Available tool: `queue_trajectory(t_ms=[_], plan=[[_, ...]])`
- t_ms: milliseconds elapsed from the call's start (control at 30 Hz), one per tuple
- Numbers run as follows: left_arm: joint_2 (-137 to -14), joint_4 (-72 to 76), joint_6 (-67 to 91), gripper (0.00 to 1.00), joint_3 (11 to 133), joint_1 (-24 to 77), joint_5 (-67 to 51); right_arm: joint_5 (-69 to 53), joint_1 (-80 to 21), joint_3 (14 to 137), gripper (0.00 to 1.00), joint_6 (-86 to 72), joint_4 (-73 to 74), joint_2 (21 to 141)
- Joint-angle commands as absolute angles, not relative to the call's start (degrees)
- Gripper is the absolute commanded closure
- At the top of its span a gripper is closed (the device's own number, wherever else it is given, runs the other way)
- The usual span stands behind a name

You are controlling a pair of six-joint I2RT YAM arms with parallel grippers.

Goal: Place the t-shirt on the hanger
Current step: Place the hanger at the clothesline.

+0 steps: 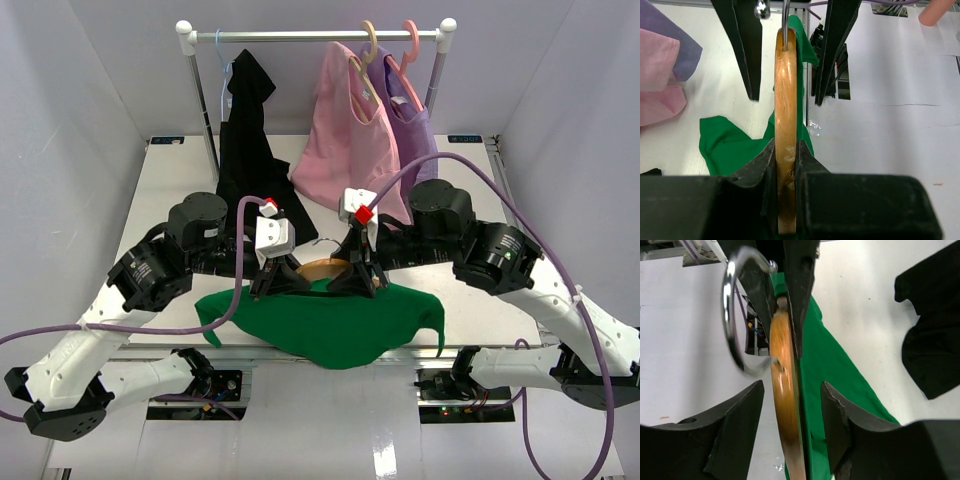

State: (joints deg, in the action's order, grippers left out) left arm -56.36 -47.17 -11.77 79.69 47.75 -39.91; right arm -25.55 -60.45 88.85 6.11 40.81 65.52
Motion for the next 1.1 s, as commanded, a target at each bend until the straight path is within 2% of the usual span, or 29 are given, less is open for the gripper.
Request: queue_trajectory(t_ms=[0, 200, 400, 467, 633, 733, 767, 833, 867, 967, 1067], plan=[[-52.3, -45.5, -12.4, 1.00, 79.4, 47.9, -39.0, -22.1, -60.4, 87.2, 0.41, 7.3, 41.0, 61.8], [-50.7, -47.0, -12.0, 1.00, 80.3, 47.8, -38.9, -23.6, -60.5, 87.5, 0.38, 9.2, 44.5, 61.4], [-49.3, -46.9, -11.6, 1.00, 80.6, 47.8, -39.6, -24.2, -60.4, 85.4, 0.44, 9.8, 43.5, 61.0], [-49.2, -46.7, -11.5, 1.00, 80.4, 47.9, -39.3, -24.2, -60.4, 85.1, 0.52, 9.8, 43.0, 61.0], [-49.1, -44.2, -10.7, 1.00, 79.3, 47.9, -39.2, -24.2, -60.4, 84.1, 0.92, 9.3, 42.2, 60.9], [-48.6, -42.4, -8.9, 0.98, 78.9, 47.9, -36.0, -22.3, -60.4, 83.2, 0.92, 7.5, 40.6, 60.2], [-48.6, -41.8, -7.6, 0.85, 78.9, 47.8, -31.9, -20.6, -60.5, 83.3, 0.92, 6.8, 40.3, 59.9], [-48.4, -41.3, -4.3, 0.43, 79.1, 47.8, -26.8, -18.1, -60.4, 83.9, 0.92, 4.8, 40.8, 59.7], [-48.3, -41.2, -3.3, 0.26, 79.3, 47.8, -24.0, -16.6, -60.4, 84.3, 0.92, 3.9, 41.2, 59.7], [-48.0, -40.8, -0.5, 0.02, 80.1, 47.8, -17.0, -12.5, -60.4, 83.8, 0.92, 1.6, 42.2, 59.5], [-47.7, -41.1, 4.7, 0.02, 83.1, 47.8, -6.9, -5.9, -60.4, 81.1, 0.92, -0.1, 44.5, 58.7]])
